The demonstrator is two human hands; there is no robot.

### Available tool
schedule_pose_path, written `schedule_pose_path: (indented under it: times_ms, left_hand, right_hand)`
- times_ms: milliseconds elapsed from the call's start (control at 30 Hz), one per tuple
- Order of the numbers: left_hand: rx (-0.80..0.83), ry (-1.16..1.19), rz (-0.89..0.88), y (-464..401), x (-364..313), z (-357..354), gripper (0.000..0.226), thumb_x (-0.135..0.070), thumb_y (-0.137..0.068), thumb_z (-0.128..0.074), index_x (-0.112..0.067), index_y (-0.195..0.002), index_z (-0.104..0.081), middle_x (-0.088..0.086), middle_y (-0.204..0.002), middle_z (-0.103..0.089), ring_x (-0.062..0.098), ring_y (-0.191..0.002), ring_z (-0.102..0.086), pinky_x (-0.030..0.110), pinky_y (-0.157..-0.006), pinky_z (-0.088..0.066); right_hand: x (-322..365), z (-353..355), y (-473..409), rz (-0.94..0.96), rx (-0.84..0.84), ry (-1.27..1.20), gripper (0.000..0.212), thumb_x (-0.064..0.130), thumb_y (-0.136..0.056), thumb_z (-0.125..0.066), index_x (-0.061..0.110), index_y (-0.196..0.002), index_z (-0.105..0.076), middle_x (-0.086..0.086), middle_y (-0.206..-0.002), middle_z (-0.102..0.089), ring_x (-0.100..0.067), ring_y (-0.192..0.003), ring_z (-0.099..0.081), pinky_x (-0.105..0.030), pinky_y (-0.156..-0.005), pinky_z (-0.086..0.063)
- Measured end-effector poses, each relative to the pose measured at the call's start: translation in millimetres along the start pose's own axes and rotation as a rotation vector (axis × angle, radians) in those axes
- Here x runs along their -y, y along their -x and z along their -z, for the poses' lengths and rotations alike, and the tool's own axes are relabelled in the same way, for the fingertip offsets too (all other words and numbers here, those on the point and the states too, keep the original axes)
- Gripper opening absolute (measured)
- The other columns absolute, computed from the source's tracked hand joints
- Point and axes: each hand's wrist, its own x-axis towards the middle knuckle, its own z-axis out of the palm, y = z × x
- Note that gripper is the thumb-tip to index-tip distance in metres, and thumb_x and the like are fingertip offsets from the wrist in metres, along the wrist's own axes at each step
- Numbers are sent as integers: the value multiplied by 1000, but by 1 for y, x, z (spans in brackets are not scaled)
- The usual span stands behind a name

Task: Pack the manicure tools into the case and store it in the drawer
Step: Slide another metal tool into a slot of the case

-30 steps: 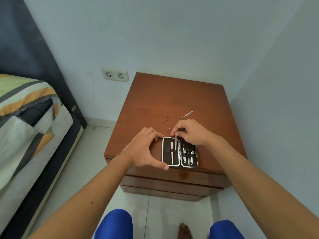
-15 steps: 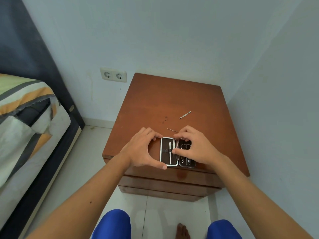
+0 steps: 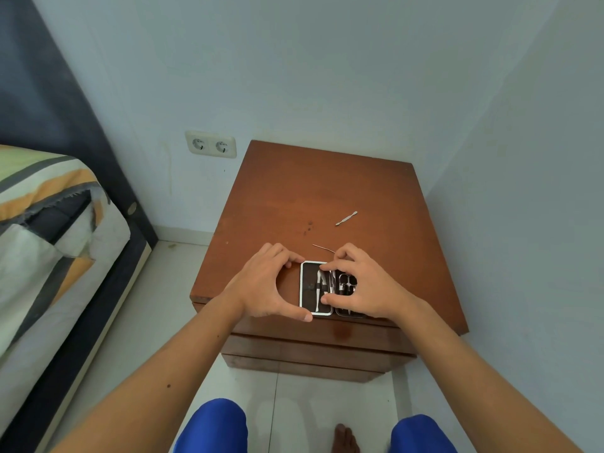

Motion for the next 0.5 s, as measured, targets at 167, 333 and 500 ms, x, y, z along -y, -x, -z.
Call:
schedule_pose_path:
  times_ms: [167, 333, 500]
  left_hand:
    - [7, 4, 8, 0, 0, 0, 110, -95, -45, -80, -42, -137, -53, -29, -111, -42, 1, -109, -44, 15, -90, -37]
    - [7, -5, 8, 0, 0, 0, 111, -97, -45, -79, -40, -138, -53, -29, -110, -42, 2, -108, -44, 19, -91, -39]
    - [1, 5, -2, 0, 0, 1, 108, -92, -46, -83, -40, -136, -54, -26, -110, -44, 2, -108, -44, 19, -92, -39]
  right_hand:
    - [1, 3, 0, 1, 20, 0, 64, 64, -70, -84, 33, -124, -69, 20, -111, -45, -7, -111, -48, -21, -92, -42]
    - [2, 2, 3, 3, 17, 2, 58, 64, -70, -84, 35, -119, -69, 19, -112, -48, -7, -111, -49, -19, -92, -42]
    - [-1, 9, -6, -52, -159, -167, 35, 42, -79, -89, 30, -110, -77, 12, -105, -62, -8, -96, -64, -14, -85, -48]
